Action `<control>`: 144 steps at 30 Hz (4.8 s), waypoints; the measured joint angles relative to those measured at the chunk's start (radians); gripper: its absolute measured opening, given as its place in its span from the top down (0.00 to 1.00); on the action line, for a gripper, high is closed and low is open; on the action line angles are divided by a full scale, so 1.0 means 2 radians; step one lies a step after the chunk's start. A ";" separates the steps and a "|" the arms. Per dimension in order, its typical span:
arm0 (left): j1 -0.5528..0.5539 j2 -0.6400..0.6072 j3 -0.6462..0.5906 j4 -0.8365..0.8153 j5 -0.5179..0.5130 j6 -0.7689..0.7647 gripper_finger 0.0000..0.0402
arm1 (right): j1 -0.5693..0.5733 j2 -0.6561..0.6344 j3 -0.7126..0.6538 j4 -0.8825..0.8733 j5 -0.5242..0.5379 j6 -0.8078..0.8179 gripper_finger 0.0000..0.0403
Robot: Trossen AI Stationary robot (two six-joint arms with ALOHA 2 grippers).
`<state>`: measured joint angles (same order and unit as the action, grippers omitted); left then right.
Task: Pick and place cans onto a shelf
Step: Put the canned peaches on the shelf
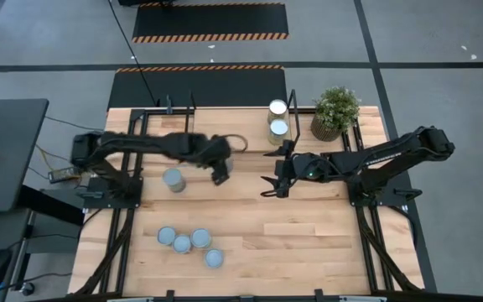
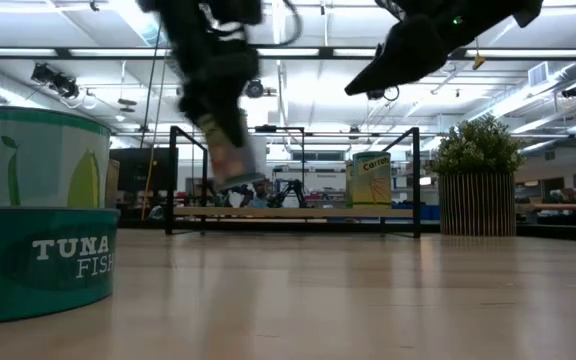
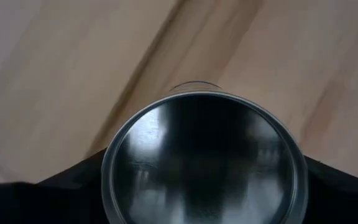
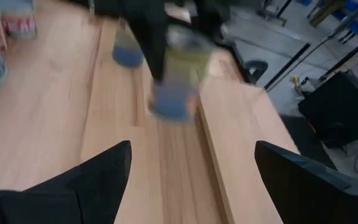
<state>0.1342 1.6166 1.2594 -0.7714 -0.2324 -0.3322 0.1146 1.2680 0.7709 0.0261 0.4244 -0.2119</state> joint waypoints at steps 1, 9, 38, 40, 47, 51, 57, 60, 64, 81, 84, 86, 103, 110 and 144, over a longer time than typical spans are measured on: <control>0.010 0.018 0.021 -0.012 0.005 0.013 0.20 | 0.000 -0.004 -0.004 0.000 0.000 0.000 0.13; 0.078 0.139 0.179 -0.097 0.027 0.092 0.20 | 0.000 -0.012 -0.015 -0.004 0.001 0.006 0.13; 0.124 0.225 0.265 -0.056 0.020 0.316 0.01 | 0.000 -0.012 -0.015 0.001 0.001 0.013 0.13; 0.122 0.225 0.265 -0.038 0.008 0.330 0.01 | 0.000 -0.012 -0.015 0.001 0.001 0.013 0.13; 0.107 0.191 0.264 -0.004 0.004 0.369 0.03 | 0.000 -0.012 -0.014 0.002 0.001 0.013 0.13; 0.098 0.156 0.264 -0.016 0.014 0.371 0.03 | 0.000 -0.012 -0.014 0.001 0.001 0.013 0.13; 0.095 0.114 0.264 -0.087 0.026 0.354 0.03 | 0.000 -0.012 -0.014 0.001 0.001 0.014 0.13; 0.099 0.106 0.264 -0.129 0.028 0.342 0.03 | 0.000 -0.012 -0.014 0.000 0.001 0.016 0.13; 0.107 0.092 0.227 -0.141 0.036 0.329 0.03 | 0.001 -0.012 -0.014 0.000 0.000 0.019 0.13; 0.116 0.059 0.019 0.116 -0.103 0.345 0.03 | 0.001 -0.012 -0.014 0.003 0.001 0.023 0.13; 0.114 0.059 0.002 0.161 -0.104 0.351 0.03 | 0.001 -0.012 -0.014 0.005 0.001 0.022 0.13; 0.113 0.059 -0.006 0.185 -0.104 0.353 0.03 | 0.001 -0.012 -0.014 0.007 0.001 0.019 0.13; 0.109 0.049 -0.043 0.312 -0.092 0.413 0.03 | 0.001 -0.012 -0.014 0.020 0.011 0.009 0.13; 0.123 0.050 -0.043 0.277 -0.102 0.413 0.03 | 0.001 -0.014 -0.008 0.022 0.031 -0.007 0.13; 0.143 0.121 -0.045 0.390 -0.009 0.340 0.03 | 0.001 -0.014 0.000 0.016 0.038 -0.014 0.13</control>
<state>0.4210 1.8591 1.1702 0.0081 -0.2498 0.3469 0.1175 1.2404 0.7704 0.0586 0.5002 -0.2390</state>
